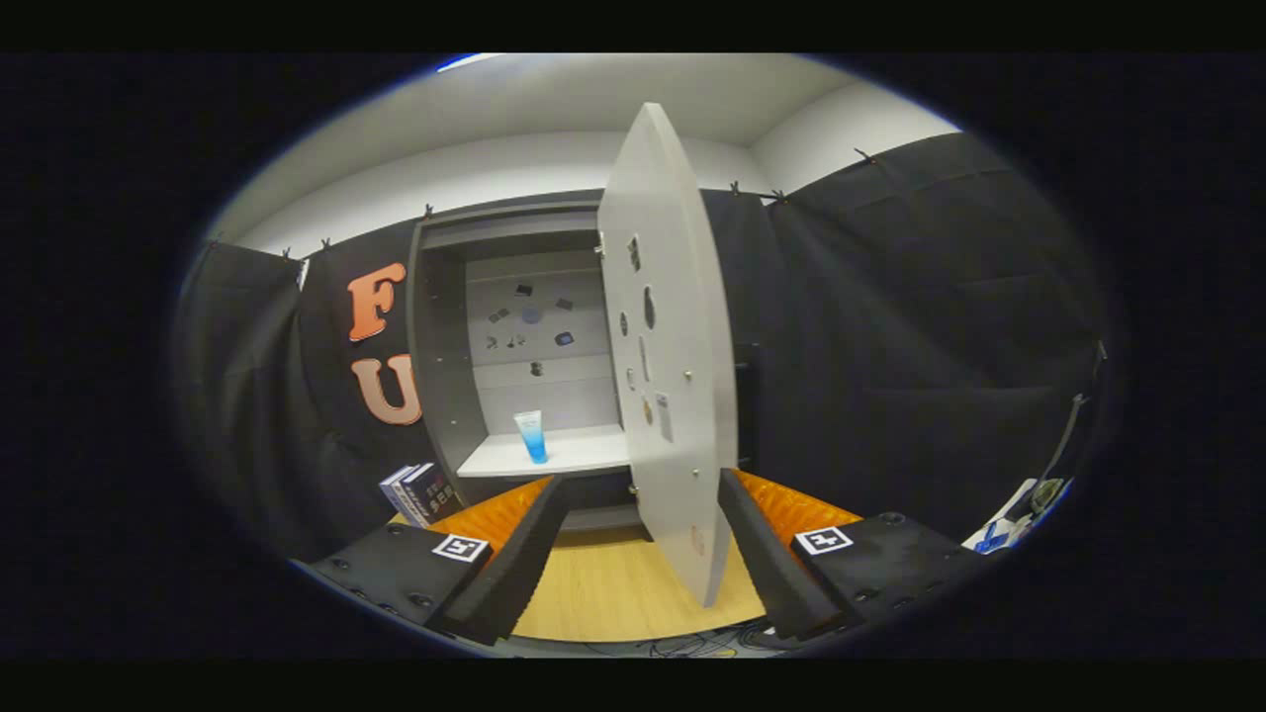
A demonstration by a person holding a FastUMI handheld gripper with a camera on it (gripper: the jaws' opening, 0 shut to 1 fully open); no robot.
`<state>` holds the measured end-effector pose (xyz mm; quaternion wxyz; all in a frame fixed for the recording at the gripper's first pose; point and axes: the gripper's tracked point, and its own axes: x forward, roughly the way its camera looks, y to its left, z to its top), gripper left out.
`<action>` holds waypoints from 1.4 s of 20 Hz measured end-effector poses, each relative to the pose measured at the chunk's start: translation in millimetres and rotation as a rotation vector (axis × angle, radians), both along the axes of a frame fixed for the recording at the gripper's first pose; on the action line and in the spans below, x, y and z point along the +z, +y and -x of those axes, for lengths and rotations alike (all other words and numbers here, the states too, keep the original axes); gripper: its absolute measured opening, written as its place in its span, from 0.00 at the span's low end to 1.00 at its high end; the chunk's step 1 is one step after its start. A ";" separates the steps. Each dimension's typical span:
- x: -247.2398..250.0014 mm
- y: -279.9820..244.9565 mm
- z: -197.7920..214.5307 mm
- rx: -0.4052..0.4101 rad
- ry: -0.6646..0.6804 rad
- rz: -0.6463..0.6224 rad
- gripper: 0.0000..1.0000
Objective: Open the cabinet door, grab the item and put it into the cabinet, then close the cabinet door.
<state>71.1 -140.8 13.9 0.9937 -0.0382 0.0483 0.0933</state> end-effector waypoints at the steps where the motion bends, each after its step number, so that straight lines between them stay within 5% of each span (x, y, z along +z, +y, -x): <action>1: -1.0 -13.1 -2.7 -0.013 -0.004 0.006 0.97; 11: -43.5 -107.2 -73.1 -0.175 0.042 0.060 0.96; 28: -62.3 -78.2 -88.6 -0.107 0.064 0.034 0.95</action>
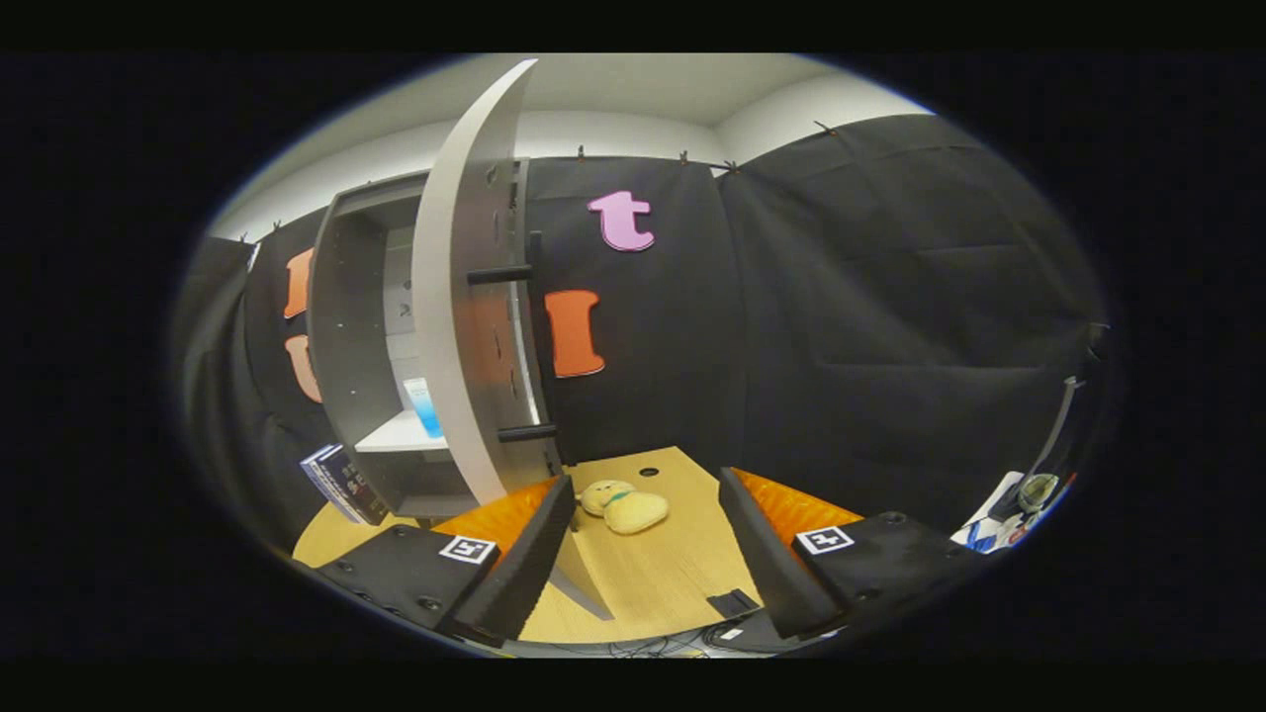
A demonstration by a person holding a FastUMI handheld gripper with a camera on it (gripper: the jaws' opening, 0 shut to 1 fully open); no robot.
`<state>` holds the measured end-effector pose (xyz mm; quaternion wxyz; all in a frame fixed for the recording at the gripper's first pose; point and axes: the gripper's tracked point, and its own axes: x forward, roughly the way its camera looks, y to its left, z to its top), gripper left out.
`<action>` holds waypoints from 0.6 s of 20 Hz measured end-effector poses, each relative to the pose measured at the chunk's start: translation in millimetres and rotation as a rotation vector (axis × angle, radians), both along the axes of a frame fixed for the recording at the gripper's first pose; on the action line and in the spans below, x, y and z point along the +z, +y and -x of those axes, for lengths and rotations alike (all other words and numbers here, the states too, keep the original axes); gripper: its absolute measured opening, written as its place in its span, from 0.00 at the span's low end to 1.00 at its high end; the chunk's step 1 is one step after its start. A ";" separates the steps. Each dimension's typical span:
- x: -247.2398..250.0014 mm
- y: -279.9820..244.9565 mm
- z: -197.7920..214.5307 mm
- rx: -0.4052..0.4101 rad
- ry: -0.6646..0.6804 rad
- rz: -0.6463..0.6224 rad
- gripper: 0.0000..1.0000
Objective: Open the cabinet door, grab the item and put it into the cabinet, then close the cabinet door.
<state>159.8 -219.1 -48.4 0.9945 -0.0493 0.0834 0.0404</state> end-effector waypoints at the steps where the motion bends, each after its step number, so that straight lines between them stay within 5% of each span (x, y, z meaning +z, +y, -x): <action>1: -1.7 5.2 2.6 0.013 0.006 0.000 0.95; 12: -25.9 112.0 20.8 0.218 0.059 -0.023 0.95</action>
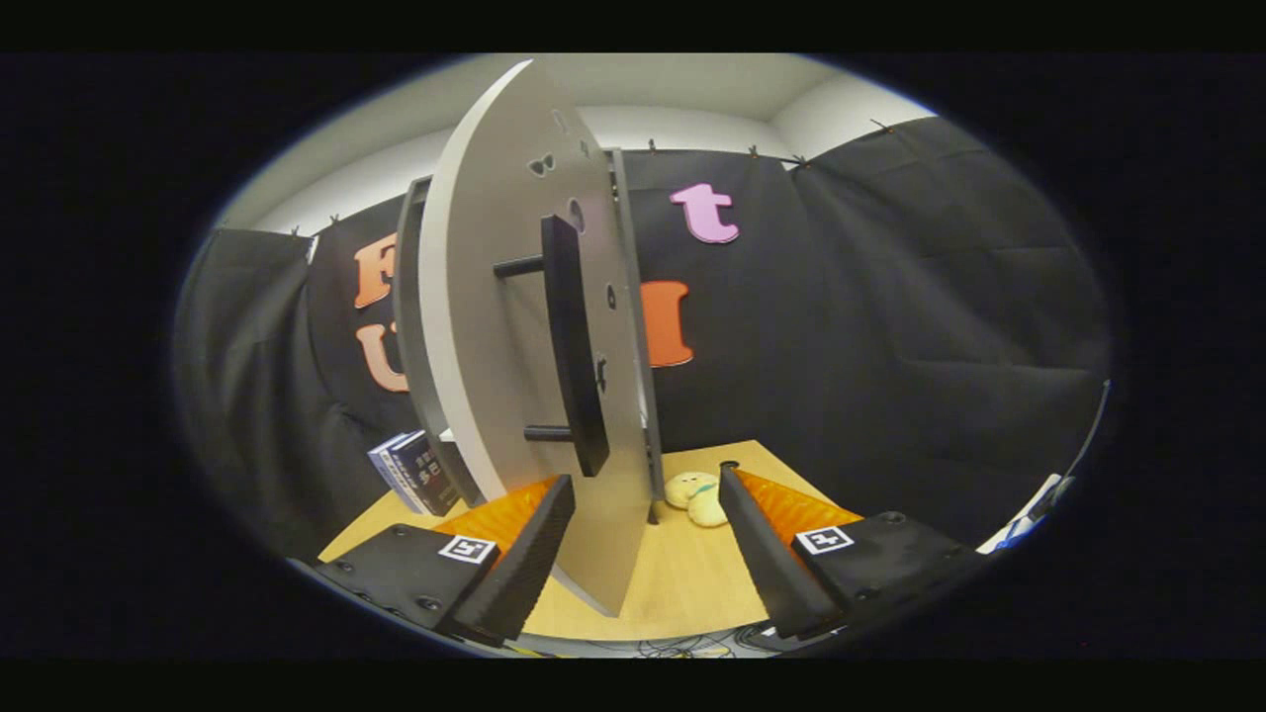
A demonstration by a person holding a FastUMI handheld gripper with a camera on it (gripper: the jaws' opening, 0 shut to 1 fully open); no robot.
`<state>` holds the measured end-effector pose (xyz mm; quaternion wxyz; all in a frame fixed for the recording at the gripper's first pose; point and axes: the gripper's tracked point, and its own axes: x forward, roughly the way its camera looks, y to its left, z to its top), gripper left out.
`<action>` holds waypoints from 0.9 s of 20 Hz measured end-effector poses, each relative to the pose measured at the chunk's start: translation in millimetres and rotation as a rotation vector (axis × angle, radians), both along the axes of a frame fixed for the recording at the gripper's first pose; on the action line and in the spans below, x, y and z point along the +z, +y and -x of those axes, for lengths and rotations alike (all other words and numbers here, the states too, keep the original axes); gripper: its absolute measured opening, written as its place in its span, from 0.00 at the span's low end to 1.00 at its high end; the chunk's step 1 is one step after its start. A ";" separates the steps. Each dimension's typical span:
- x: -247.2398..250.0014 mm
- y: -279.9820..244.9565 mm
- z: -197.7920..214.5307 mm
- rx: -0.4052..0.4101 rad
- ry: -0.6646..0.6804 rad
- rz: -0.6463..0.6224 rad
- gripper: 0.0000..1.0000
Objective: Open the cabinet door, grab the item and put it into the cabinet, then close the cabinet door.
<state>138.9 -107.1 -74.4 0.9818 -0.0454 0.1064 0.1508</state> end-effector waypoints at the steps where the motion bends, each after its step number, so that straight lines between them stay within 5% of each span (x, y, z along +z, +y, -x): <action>1: -4.8 9.8 0.2 0.017 0.009 -0.004 0.95; 9: -31.0 88.7 -15.3 0.065 0.046 -0.034 0.95; 18: -82.3 203.4 -84.0 0.081 0.052 -0.008 0.97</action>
